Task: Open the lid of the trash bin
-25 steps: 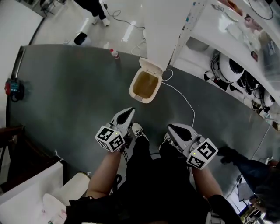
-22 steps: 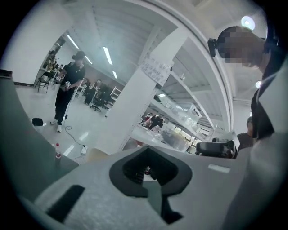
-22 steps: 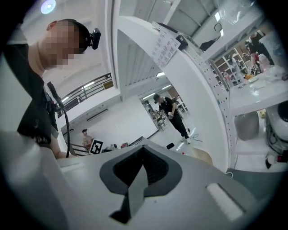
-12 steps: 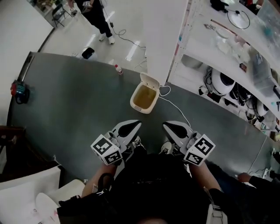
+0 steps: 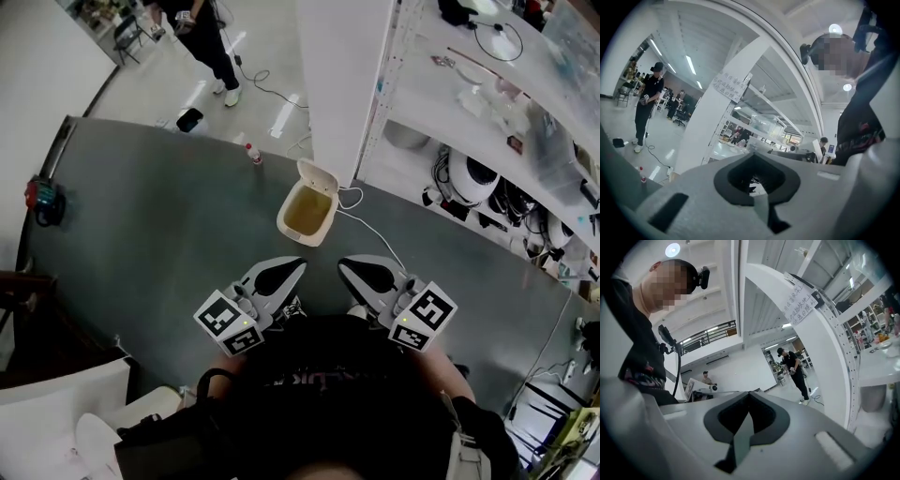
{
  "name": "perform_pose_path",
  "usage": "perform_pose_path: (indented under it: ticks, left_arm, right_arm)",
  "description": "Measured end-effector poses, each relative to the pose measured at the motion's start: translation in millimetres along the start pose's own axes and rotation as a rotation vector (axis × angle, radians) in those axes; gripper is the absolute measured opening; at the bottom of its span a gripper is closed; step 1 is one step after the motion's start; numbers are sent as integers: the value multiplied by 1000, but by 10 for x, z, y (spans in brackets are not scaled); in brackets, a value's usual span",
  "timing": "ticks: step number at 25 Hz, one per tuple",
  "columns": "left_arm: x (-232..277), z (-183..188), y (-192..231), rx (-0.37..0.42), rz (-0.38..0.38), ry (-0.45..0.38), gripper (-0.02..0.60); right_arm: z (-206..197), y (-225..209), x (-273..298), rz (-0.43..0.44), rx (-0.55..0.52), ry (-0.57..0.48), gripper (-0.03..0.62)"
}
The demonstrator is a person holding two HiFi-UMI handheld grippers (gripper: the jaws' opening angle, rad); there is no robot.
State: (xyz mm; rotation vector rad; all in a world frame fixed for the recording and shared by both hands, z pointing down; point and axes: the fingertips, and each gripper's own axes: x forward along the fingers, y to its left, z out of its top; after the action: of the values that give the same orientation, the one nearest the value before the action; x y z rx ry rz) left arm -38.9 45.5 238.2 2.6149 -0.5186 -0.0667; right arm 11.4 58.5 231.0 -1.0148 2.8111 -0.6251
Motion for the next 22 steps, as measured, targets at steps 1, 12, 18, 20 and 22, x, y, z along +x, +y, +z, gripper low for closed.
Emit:
perform_pose_path:
  ticks: [1,12,18,20,22]
  left_arm:
    - [8,17,25,-13,4,-11,0]
    - [218,-77,89,-57,-11,11,0]
    - [270,-144,65,-63,-27,48,0]
    - [259,-158,57,-61,-30,50,0]
    - [251,-170,61,-66,-29,53,0]
  right_arm:
    - [-1,-6,-8,-2,-1,2,8]
    - [-33,-216,-123,-35,54,-4,8]
    - [-60,-229,-87,-28,72,10,8]
    - [-74,-217,-77,-26,73,13,8]
    - [-87,-210,-71,-26,73,17,8]
